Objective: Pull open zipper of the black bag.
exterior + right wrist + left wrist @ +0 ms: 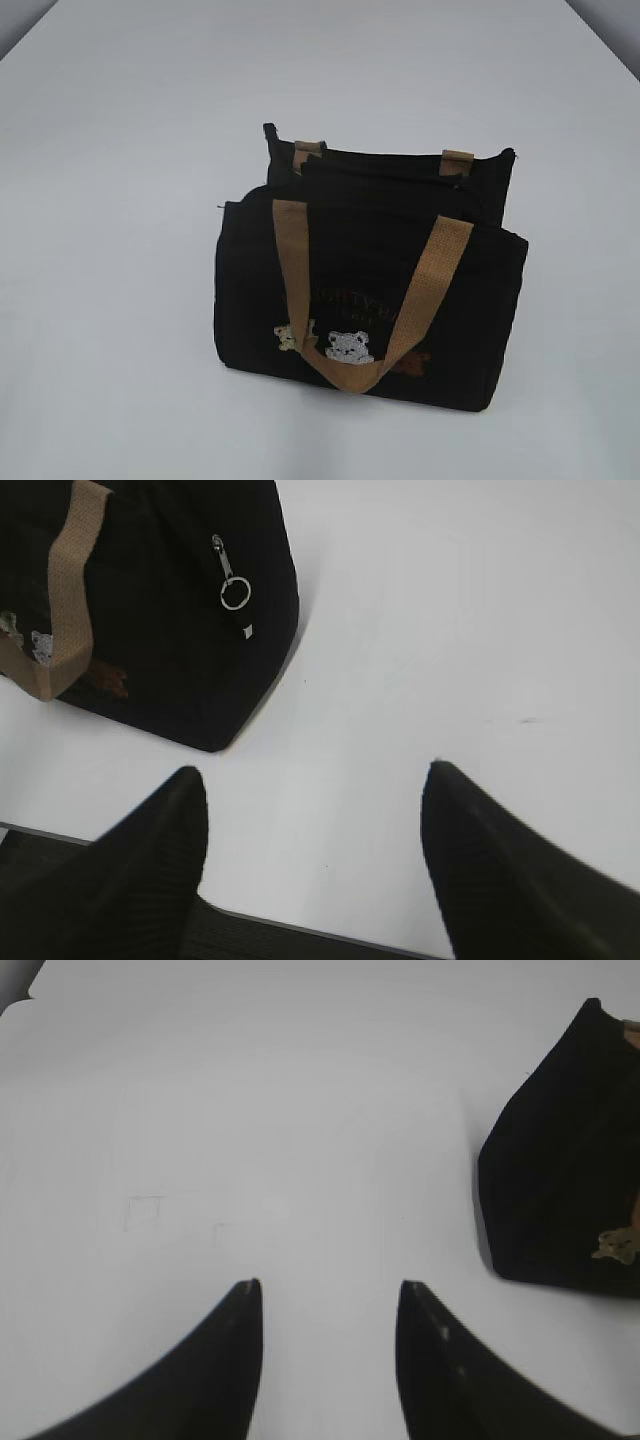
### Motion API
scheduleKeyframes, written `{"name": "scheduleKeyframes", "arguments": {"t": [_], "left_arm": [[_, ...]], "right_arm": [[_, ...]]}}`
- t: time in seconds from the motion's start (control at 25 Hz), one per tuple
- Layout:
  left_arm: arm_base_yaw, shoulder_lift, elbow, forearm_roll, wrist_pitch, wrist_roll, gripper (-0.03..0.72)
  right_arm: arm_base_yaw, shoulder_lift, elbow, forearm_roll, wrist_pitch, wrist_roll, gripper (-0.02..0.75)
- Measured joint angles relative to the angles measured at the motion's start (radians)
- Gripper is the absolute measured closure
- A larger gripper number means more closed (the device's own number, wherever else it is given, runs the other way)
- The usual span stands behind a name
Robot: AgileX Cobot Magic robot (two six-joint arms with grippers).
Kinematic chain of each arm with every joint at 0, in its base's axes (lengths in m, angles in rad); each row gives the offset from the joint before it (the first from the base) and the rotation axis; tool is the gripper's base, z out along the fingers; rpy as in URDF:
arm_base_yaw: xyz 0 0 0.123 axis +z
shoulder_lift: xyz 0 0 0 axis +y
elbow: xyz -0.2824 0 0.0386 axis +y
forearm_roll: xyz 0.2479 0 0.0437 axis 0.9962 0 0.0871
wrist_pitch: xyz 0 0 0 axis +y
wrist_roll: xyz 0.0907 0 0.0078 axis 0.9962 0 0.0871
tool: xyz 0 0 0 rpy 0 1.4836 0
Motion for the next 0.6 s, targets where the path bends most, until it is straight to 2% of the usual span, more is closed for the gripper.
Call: {"name": "scheduleKeyframes", "arguments": {"t": [0.32,0.6], "left_arm": [[-0.006,0.000,0.000,0.000,0.000,0.000,0.374],[-0.006,0.000,0.000,0.000,0.000,0.000,0.387]], "right_arm": [[0.000,0.000,0.000,-0.117,0.000,0.067,0.219],[0.000,0.000,0.000,-0.118,0.000,0.079,0.219]]}}
